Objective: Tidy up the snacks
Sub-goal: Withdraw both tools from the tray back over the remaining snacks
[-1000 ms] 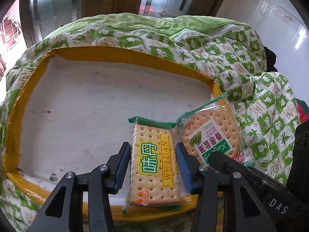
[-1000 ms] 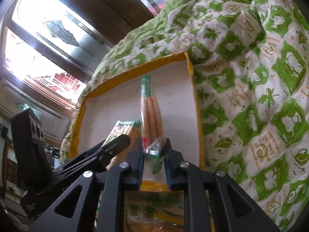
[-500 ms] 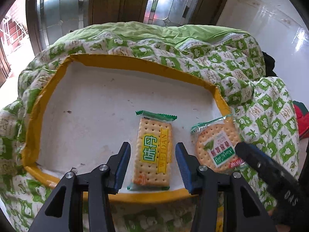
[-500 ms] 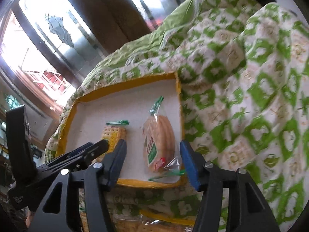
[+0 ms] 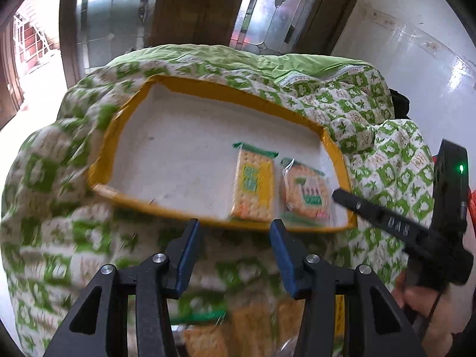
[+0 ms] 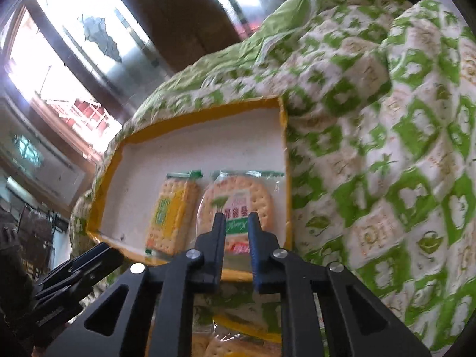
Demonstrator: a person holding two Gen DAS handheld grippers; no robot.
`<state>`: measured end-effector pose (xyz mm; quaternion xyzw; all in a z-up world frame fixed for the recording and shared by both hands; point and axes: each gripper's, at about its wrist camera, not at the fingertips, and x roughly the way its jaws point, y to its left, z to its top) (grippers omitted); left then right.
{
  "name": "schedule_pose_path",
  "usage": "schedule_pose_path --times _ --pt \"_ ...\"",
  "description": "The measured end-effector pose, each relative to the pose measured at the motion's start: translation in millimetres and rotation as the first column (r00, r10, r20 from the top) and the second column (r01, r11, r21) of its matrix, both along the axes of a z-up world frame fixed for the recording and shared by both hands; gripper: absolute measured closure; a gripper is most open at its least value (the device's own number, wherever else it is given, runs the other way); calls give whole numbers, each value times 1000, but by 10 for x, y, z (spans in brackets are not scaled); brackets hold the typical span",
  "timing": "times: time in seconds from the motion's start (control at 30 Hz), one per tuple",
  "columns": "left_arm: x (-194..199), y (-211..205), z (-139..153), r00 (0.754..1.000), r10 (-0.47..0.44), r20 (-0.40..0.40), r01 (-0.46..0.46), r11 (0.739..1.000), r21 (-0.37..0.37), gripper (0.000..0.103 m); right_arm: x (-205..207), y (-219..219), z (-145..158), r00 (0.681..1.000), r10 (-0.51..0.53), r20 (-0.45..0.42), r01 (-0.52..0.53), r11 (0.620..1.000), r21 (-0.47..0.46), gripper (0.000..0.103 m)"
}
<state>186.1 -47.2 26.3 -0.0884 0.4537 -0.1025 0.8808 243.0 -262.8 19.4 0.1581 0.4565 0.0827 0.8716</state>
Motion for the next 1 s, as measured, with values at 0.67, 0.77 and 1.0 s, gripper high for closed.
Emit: schedule_pose_path --times 0.67,0.77,1.0 --pt "-667 273 -17 998 60 -16 -60 998 2 32 -735 -31 133 999 6 32 -4 998 -58 53" --pt "-725 255 -24 998 64 -23 -64 998 -6 32 -841 -33 116 999 19 27 -18 998 -56 45" --pt "-936 104 -118 998 27 -55 -28 999 -23 32 -1068 -158 75 999 42 -3 -42 997 -57 39"
